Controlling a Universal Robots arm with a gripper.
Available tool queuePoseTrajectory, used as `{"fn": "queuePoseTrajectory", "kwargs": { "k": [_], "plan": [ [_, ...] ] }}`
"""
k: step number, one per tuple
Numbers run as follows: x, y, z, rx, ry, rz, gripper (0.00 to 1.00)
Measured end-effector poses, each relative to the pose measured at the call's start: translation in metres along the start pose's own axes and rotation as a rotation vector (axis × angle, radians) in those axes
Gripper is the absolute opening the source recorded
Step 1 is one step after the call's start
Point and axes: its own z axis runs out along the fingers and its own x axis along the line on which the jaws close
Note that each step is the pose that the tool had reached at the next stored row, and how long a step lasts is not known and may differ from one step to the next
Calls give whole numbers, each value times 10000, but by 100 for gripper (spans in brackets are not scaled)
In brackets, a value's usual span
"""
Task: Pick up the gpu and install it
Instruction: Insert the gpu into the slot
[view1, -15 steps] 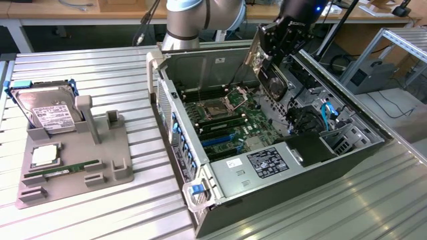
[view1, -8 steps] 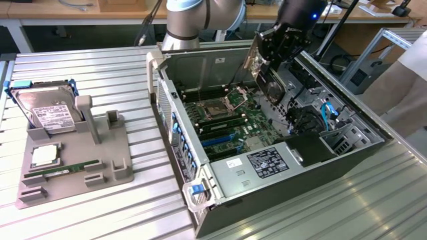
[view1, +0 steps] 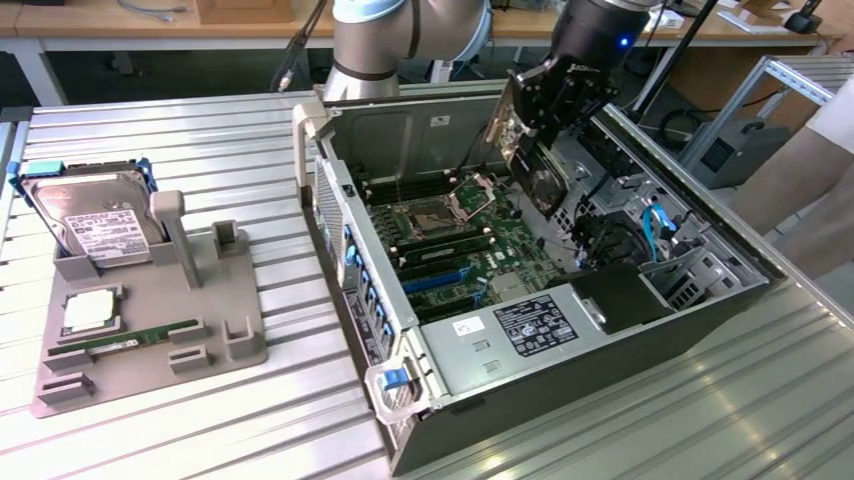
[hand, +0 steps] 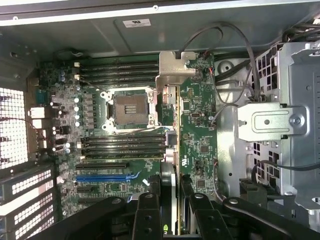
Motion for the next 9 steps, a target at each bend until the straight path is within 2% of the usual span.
{"fn": "queuePoseTrajectory", "kwargs": {
  "k": [2,5,9],
  "plan": [
    [0,0,0,-1,0,-3,27],
    [0,0,0,19,11,-318,27],
    [0,0,0,81,46,-1306,27]
  ]
}}
